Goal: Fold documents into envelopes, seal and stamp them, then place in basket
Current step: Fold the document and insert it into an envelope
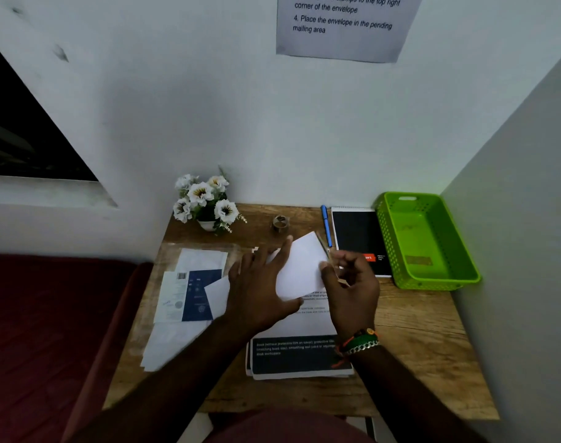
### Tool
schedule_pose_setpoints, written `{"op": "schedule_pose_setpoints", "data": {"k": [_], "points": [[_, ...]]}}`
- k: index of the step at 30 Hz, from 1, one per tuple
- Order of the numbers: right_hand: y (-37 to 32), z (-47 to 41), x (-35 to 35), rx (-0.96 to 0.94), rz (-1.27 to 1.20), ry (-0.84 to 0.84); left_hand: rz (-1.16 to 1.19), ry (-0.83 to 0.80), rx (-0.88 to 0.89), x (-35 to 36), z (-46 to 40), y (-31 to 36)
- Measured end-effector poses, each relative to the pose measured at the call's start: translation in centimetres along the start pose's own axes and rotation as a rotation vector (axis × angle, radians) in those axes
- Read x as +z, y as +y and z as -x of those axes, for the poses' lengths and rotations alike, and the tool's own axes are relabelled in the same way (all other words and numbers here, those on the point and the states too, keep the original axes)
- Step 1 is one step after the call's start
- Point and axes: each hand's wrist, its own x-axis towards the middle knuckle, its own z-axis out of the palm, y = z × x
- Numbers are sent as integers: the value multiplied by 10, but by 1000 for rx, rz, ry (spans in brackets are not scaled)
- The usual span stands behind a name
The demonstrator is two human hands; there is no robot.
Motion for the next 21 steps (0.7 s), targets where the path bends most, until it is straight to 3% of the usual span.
{"op": "schedule_pose_setpoints", "data": {"k": [5, 10, 12, 16, 21], "points": [[3, 2, -5, -155, 122, -116, 16, 40, 50, -1, -4, 6], [-8, -5, -8, -151, 86, -111, 64, 17, 65, -3, -11, 8], [-17, -11, -9, -79, -10, -126, 234, 43, 39, -11, -10, 12], [-44, -28, -10, -68, -43, -237, 799, 192, 10, -45, -18, 35], [-67, -40, -4, -127, -90, -267, 925, 345, -24, -68, -36, 51]]}}
